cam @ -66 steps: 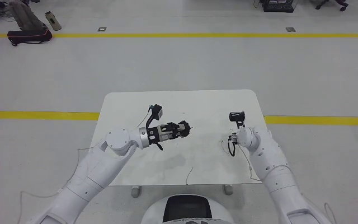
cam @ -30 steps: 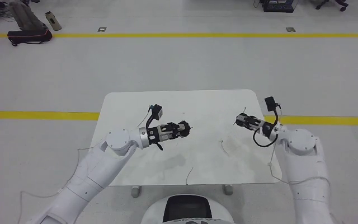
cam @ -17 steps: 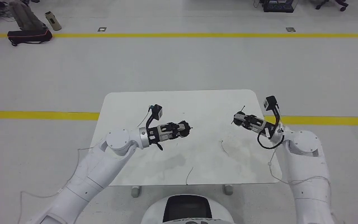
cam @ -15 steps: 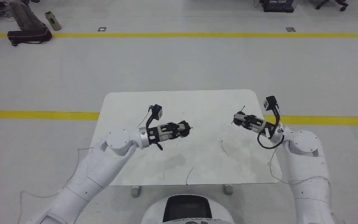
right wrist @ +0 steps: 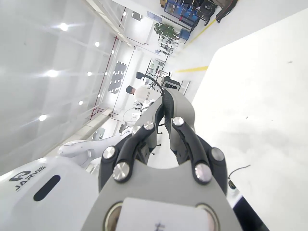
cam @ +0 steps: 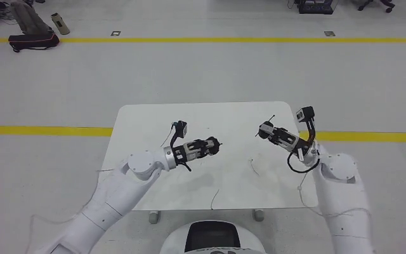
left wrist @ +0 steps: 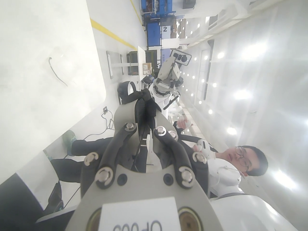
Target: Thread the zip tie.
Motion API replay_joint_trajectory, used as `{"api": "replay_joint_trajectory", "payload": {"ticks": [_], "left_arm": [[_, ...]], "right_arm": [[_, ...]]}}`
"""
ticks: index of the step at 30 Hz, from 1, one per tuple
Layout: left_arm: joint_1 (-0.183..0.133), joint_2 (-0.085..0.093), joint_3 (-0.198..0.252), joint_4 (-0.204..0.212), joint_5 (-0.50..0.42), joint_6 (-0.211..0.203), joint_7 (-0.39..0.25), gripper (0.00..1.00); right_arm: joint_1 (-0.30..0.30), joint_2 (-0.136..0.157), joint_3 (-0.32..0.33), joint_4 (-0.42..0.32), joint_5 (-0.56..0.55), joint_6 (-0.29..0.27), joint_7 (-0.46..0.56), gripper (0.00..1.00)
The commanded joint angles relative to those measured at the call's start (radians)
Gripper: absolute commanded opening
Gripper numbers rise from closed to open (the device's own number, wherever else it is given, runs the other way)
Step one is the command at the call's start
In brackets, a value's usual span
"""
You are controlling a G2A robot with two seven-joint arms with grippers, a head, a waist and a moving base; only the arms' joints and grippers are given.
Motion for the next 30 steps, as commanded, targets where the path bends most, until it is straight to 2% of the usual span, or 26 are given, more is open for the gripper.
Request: {"api": "replay_joint_trajectory", "payload": {"ticks": [1, 4, 12, 14, 16, 19, 22, 26, 30], "left_arm": [[-0.008, -0.008, 0.013, 0.019, -0.018, -0.015, 0.014, 0.00], [-0.023, -0.017, 0.034, 0.041, -0.015, -0.022, 0.014, 0.00], [-0.023, -0.017, 0.034, 0.041, -0.015, -0.022, 0.014, 0.00], [-0.017, -0.018, 0.037, 0.041, -0.012, -0.021, 0.026, 0.00], [-0.005, -0.021, 0.043, 0.036, -0.011, -0.040, 0.050, 0.00], [0.003, -0.028, 0.050, 0.038, -0.009, -0.094, 0.081, 0.00], [0.003, -0.035, 0.057, 0.047, -0.001, -0.136, 0.097, 0.00], [-0.001, -0.041, 0.062, 0.061, 0.009, -0.171, 0.107, 0.00], [-0.005, -0.046, 0.061, 0.061, 0.002, -0.210, 0.107, 0.00]], "right_arm": [[-0.003, -0.004, -0.021, -0.015, 0.001, 0.000, -0.014, 0.00], [-0.006, -0.010, -0.053, -0.021, 0.005, 0.000, -0.012, 0.00], [-0.006, -0.010, -0.053, -0.021, 0.005, 0.000, -0.012, 0.00], [-0.010, -0.010, -0.059, -0.028, -0.015, 0.000, -0.043, 0.00], [-0.019, -0.012, -0.081, -0.038, -0.022, 0.000, -0.079, 0.00], [-0.029, -0.013, -0.097, -0.048, -0.027, 0.000, -0.119, 0.00], [-0.036, -0.015, -0.111, -0.057, -0.041, 0.000, -0.151, 0.00], [-0.040, -0.015, -0.128, -0.061, -0.079, 0.000, -0.181, 0.00], [-0.039, -0.017, -0.136, -0.057, -0.066, 0.000, -0.192, 0.00]]}}
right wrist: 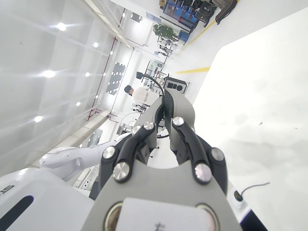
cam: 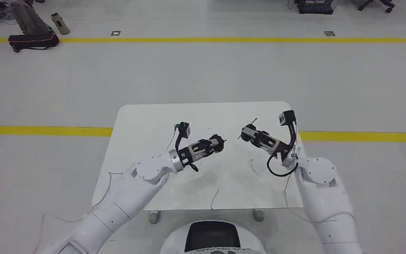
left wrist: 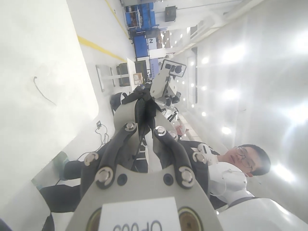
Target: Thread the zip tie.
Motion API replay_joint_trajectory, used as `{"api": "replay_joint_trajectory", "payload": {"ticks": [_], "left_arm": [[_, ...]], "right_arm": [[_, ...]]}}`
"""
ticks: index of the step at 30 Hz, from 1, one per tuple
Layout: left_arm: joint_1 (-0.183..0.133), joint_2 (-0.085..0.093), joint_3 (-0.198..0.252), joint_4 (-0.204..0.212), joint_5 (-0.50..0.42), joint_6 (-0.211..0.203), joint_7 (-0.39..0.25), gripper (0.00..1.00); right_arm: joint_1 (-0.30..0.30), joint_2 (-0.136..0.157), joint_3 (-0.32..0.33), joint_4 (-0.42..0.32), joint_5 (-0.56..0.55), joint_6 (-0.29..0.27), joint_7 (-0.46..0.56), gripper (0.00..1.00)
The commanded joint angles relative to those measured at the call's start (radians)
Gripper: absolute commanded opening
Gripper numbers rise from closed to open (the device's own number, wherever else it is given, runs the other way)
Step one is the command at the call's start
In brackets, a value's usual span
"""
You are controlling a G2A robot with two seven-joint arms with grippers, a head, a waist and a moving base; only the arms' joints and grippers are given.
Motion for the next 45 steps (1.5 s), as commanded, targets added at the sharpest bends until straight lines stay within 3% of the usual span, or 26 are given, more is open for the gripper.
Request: {"api": "replay_joint_trajectory", "payload": {"ticks": [1, 8, 13, 19, 26, 45], "left_arm": [[-0.002, -0.001, -0.001, -0.003, -0.005, -0.006, -0.002, 0.00], [-0.002, -0.001, -0.001, -0.003, -0.005, -0.006, -0.002, 0.00], [0.021, 0.001, -0.016, -0.024, 0.031, -0.024, 0.029, 0.00], [0.048, 0.013, -0.035, -0.041, 0.109, -0.024, -0.027, 0.00], [0.081, 0.026, -0.061, -0.079, 0.111, -0.024, -0.071, 0.00], [0.081, 0.026, -0.061, -0.079, 0.111, -0.024, -0.071, 0.00]], "right_arm": [[0.000, 0.000, 0.000, 0.000, 0.001, 0.000, 0.001, 0.00], [0.000, 0.000, 0.000, 0.000, 0.001, 0.000, 0.001, 0.00], [-0.019, 0.003, -0.017, -0.050, -0.053, 0.000, -0.054, 0.00], [-0.031, 0.009, -0.026, -0.063, -0.085, 0.000, -0.070, 0.00], [-0.029, 0.014, -0.034, -0.068, -0.091, 0.000, -0.064, 0.00], [-0.050, 0.028, -0.071, -0.133, -0.152, 0.000, -0.071, 0.00]]}}
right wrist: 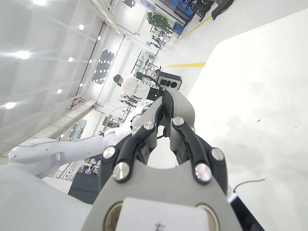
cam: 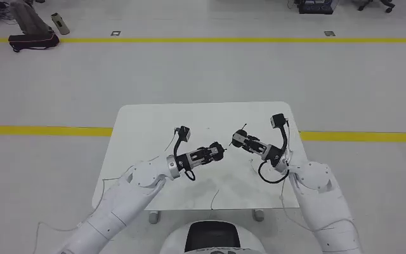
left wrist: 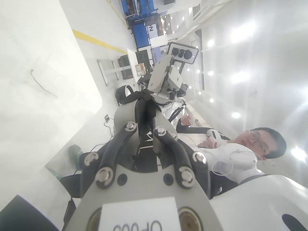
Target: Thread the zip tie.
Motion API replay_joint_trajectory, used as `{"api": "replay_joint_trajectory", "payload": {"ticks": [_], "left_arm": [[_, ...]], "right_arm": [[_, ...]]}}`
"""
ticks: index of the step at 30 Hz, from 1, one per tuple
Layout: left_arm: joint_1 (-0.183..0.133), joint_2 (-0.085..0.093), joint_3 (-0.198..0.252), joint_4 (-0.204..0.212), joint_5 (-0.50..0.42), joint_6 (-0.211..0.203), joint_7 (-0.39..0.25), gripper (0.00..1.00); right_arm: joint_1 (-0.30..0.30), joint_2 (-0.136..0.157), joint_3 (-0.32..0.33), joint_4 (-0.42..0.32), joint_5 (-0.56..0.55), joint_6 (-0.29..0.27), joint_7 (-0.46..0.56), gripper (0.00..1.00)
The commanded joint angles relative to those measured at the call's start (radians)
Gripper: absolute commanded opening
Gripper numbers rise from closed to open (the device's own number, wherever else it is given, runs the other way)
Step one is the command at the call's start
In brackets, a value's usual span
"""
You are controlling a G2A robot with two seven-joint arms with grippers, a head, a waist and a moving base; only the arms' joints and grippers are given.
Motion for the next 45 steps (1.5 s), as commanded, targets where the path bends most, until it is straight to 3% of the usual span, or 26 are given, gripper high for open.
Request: {"api": "replay_joint_trajectory", "payload": {"ticks": [1, 45], "left_arm": [[0.000, 0.000, 0.000, 0.000, 0.000, 0.000, 0.000, 0.00], [0.000, 0.000, 0.000, 0.000, 0.000, 0.000, 0.000, 0.00]], "right_arm": [[-0.002, 0.003, 0.000, -0.005, -0.012, 0.000, -0.005, 0.00], [-0.054, 0.037, -0.039, -0.057, -0.091, 0.016, -0.130, 0.00]]}}
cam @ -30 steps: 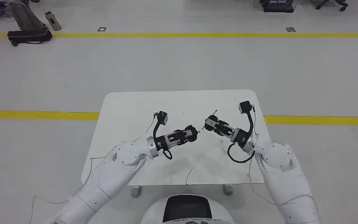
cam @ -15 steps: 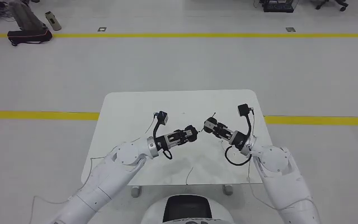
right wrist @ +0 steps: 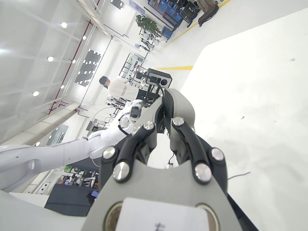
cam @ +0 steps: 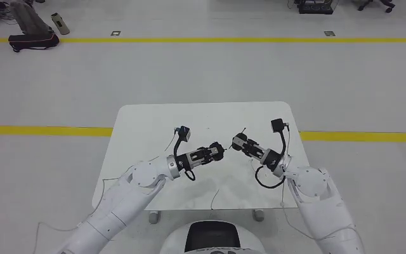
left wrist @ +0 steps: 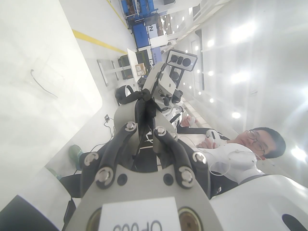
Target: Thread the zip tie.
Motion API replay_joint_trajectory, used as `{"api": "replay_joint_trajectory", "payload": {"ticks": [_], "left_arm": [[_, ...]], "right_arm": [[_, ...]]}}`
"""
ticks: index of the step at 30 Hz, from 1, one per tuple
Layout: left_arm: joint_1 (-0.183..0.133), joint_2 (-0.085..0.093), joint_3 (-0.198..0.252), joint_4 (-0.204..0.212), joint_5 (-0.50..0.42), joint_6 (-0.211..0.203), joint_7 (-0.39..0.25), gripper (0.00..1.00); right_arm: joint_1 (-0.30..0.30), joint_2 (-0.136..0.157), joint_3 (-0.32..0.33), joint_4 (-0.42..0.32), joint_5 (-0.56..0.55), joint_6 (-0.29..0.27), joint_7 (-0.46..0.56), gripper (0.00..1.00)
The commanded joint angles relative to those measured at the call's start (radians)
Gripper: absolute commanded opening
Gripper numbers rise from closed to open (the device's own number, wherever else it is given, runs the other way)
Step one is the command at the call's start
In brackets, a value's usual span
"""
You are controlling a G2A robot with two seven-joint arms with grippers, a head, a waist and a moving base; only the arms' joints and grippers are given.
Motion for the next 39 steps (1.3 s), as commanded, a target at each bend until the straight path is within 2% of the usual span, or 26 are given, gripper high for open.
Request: {"api": "replay_joint_trajectory", "payload": {"ticks": [1, 39], "left_arm": [[0.000, 0.000, 0.000, 0.000, 0.000, 0.000, 0.000, 0.00], [0.000, 0.000, 0.000, 0.000, 0.000, 0.000, 0.000, 0.00]], "right_arm": [[0.002, 0.001, -0.003, 0.001, 0.001, -0.001, -0.005, 0.00], [0.007, 0.029, -0.050, -0.016, -0.060, 0.015, -0.056, 0.00]]}}
